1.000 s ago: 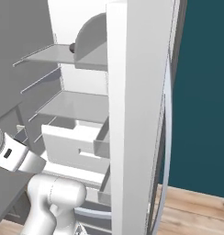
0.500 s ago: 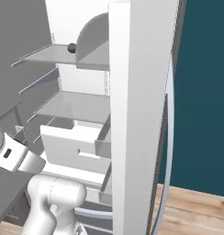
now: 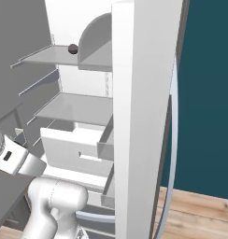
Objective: Gather the eggplant and broccoli from the fridge and place them on a tray on the dining counter. Then gather the chicken drumsticks from the fridge and place them on the other tray.
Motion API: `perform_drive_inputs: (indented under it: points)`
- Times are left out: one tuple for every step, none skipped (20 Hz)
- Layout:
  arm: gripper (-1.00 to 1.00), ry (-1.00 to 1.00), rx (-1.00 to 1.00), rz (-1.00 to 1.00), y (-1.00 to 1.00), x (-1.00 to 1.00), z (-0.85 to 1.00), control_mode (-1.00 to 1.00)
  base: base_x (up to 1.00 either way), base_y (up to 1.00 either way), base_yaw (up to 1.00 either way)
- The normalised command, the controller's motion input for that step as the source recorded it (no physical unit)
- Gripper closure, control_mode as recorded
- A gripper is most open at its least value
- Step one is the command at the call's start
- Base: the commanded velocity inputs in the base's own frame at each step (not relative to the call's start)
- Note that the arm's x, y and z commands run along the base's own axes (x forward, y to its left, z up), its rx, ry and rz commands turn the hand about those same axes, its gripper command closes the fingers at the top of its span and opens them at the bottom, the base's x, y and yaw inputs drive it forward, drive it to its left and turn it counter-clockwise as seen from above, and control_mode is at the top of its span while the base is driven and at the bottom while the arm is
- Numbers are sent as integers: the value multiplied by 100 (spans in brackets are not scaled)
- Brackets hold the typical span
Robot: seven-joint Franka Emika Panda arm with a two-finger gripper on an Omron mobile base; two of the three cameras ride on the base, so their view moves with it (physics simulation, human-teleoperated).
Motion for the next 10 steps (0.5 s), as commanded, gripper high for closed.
perform_drive_inputs:
  points:
    - [-100, 0, 0, 0, 0, 0, 0, 100, 0, 0, 0]
    - [-100, 0, 0, 0, 0, 0, 0, 100, 0, 0, 0]
    - [-100, 0, 0, 0, 0, 0, 0, 100, 0, 0, 0]
    - [-100, 0, 0, 0, 0, 0, 0, 100, 0, 0, 0]
    - [-100, 0, 0, 0, 0, 0, 0, 100, 0, 0, 0]
    - [-100, -11, 0, 0, 0, -5, 36, -100, 0, 0, 0]
    - [-100, -13, 0, 1, 0, -1, 46, -100, 0, 0, 0]
    - [-100, -18, 0, 1, 0, -9, 62, -100, 0, 0, 0]
    - [-100, -20, 0, 3, 0, -11, 70, -100, 0, 0, 0]
    - [-100, -21, 0, 5, 0, -13, 76, -100, 0, 0, 0]
